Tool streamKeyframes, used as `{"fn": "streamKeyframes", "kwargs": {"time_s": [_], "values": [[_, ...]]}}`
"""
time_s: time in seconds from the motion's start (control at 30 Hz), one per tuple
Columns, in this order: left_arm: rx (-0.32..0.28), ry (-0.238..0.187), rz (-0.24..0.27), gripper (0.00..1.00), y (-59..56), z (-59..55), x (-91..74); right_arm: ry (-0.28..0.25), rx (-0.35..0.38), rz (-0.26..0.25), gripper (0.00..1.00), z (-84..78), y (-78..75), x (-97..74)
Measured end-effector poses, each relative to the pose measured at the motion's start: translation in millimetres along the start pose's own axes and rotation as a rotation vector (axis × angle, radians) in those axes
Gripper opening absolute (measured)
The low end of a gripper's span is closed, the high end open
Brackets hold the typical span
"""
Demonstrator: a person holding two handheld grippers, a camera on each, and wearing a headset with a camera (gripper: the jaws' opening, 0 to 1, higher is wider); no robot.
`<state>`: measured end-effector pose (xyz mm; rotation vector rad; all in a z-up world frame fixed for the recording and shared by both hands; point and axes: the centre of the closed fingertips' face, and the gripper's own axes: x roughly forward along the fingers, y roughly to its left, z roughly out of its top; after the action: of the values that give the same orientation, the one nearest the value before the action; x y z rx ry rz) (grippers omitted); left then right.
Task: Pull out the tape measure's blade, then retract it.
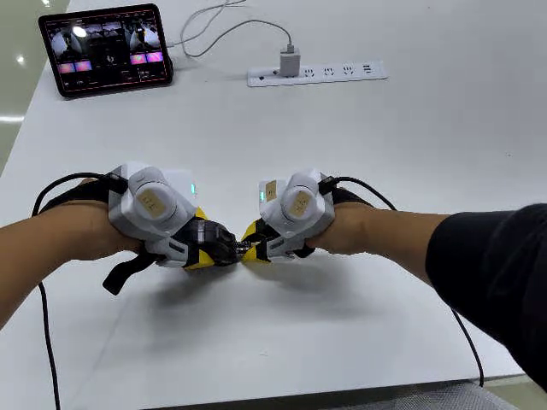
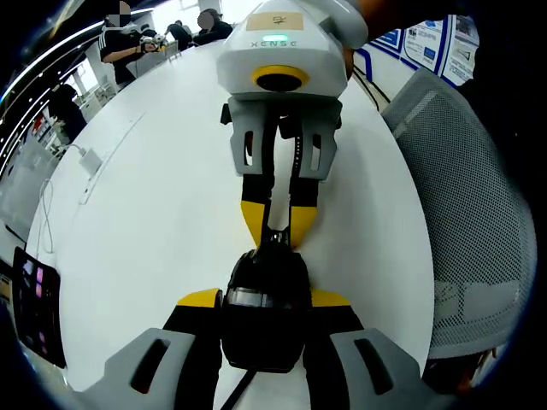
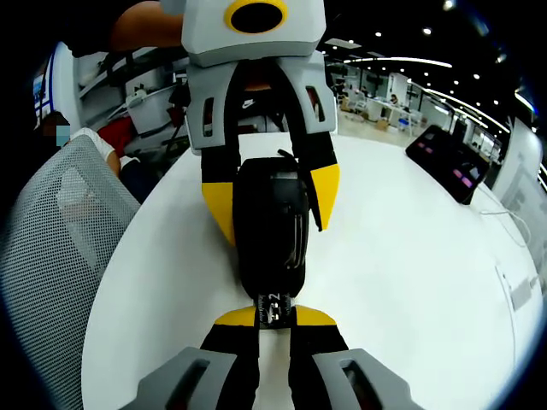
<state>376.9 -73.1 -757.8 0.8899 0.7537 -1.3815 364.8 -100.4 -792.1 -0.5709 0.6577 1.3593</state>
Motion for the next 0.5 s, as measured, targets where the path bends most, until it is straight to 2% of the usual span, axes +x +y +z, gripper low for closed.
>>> {"fn": "streamKeyframes", "kwargs": {"time_s": [0.5], "values": [[0.003,0.011,-0.002,0.31,-1.3,-0.8,0.4,0.002,0.028,0.000,0.09,-5.8,0.6,-5.2]]}}
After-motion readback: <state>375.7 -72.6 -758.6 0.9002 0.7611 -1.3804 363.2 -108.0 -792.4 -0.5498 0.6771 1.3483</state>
